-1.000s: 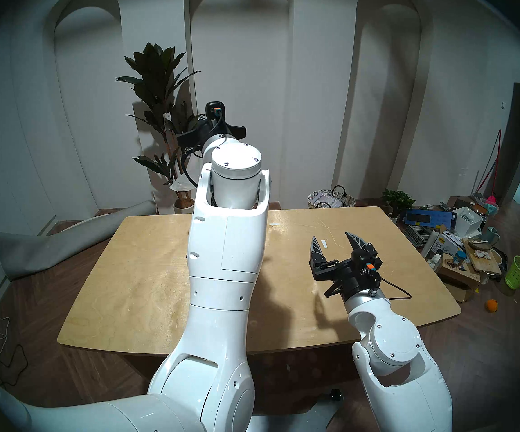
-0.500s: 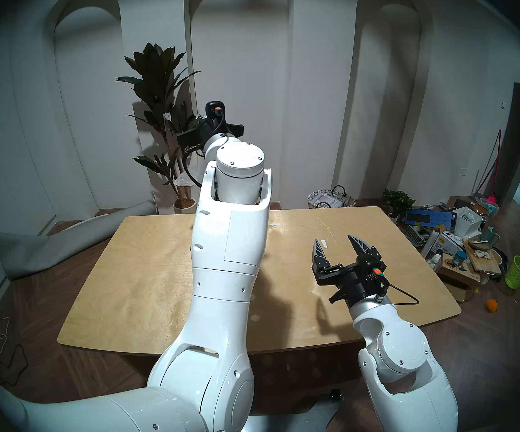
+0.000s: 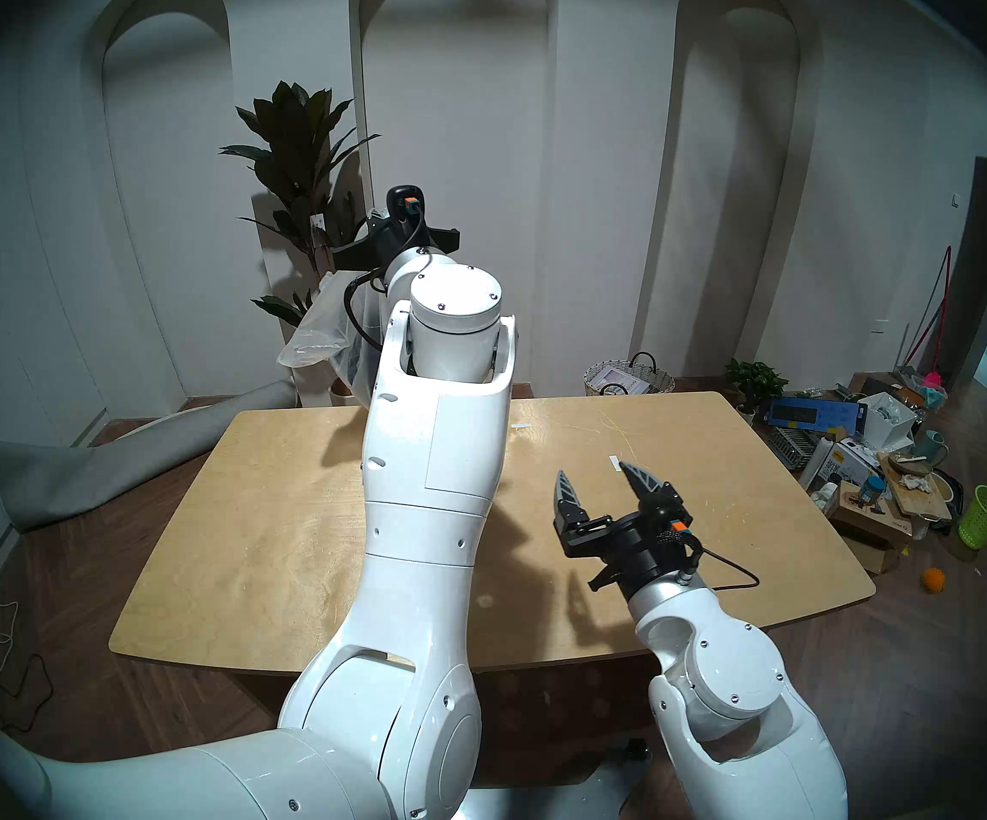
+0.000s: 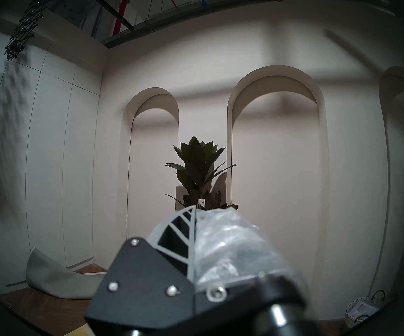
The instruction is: Unwrap the new keyboard and set the wrapping aside
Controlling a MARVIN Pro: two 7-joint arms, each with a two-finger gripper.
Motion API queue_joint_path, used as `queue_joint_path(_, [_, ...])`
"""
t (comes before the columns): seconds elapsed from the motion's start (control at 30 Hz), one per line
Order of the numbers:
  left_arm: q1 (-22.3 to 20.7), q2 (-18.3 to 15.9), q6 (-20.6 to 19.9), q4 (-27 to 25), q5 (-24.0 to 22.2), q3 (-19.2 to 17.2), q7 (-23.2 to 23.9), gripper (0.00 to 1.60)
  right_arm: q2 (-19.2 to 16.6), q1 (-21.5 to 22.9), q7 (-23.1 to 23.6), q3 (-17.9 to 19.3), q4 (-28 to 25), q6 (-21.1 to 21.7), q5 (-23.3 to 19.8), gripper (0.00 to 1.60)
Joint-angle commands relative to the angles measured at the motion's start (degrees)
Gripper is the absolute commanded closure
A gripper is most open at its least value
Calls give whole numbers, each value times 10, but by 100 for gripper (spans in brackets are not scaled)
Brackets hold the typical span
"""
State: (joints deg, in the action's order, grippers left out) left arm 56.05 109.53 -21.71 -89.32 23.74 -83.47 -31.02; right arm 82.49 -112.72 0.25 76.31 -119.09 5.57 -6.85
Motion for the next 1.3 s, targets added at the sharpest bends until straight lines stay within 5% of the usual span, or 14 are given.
queue_joint_path(0.0, [-28,0,12,-13,0,5,3,160,19,64,31,-29,36,23,-52,0])
queue_joint_path(0.37, [-27,0,11,-13,-1,6,1,160,30,123,82,-63,80,22,-50,0])
queue_joint_path(1.27, [-28,-1,11,-13,-2,6,2,160,85,286,99,-98,213,3,-1,0])
